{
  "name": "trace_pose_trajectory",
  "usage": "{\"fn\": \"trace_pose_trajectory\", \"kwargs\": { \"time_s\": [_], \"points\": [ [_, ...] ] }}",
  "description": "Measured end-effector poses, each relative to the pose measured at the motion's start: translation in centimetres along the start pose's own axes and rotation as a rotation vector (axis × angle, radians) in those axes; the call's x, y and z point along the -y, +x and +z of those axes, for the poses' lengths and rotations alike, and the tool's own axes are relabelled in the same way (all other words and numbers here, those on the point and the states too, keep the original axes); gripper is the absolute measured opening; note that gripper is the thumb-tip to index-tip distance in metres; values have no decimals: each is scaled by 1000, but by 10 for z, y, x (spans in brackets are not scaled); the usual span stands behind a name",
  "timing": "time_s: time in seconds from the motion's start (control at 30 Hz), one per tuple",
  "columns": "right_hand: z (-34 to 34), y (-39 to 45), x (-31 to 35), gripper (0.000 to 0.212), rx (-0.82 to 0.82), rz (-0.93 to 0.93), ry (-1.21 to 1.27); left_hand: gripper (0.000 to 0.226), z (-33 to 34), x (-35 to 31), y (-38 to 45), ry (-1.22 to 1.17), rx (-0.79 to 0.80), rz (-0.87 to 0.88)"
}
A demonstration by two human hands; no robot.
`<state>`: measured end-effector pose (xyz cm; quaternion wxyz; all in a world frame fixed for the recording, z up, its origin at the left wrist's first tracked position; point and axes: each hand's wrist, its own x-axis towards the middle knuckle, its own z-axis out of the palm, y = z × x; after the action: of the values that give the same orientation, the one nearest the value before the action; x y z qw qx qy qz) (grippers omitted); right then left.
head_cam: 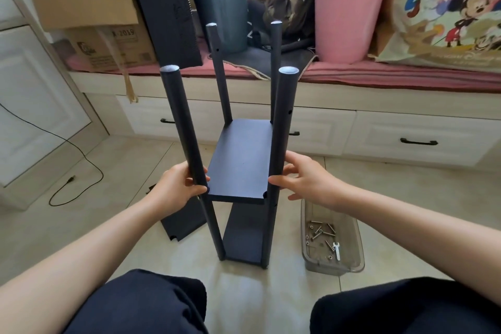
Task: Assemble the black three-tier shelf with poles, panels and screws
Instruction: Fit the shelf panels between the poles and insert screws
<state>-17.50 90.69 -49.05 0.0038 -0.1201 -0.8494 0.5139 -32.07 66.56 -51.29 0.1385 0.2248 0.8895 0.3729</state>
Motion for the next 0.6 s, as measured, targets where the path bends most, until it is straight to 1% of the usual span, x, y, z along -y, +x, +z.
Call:
{"fn": "trace_pose_trajectory", "kwargs": {
  "time_s": [0.1,0.13,0.17,0.23,0.27,0.33,0.37,0.43,0.5,0.6],
  "points": [
    [0,-3,4,19,-7,-6,-24,16,-5,-6,-7,5,0,-3],
    [-1,-5,6,17,-15,-5,-24,8,-9,-11,-10,17,-2,-12],
    [-3,-6,9,18,-25,-6,-23,5,-13,-17,-14,52,5,-35],
    [-6,-9,15,20,-49,-22,-11,23,-22,-31,-20,204,66,-117],
    [-7,-11,18,20,-64,-33,-3,30,-25,-39,-23,283,136,-160],
    [-7,-14,23,23,-97,-61,-10,32,-24,-59,-30,380,301,-180],
    [-5,-15,24,25,-108,-75,-25,32,-19,-69,-31,423,351,-145],
    [-3,-16,23,27,-125,-98,-58,37,1,-85,-26,543,387,-14],
    [-3,-16,20,26,-138,-115,-72,57,27,-92,-16,656,420,98],
    [-6,-16,15,23,-159,-129,-85,88,65,-78,-2,889,437,221]
  ]
}}
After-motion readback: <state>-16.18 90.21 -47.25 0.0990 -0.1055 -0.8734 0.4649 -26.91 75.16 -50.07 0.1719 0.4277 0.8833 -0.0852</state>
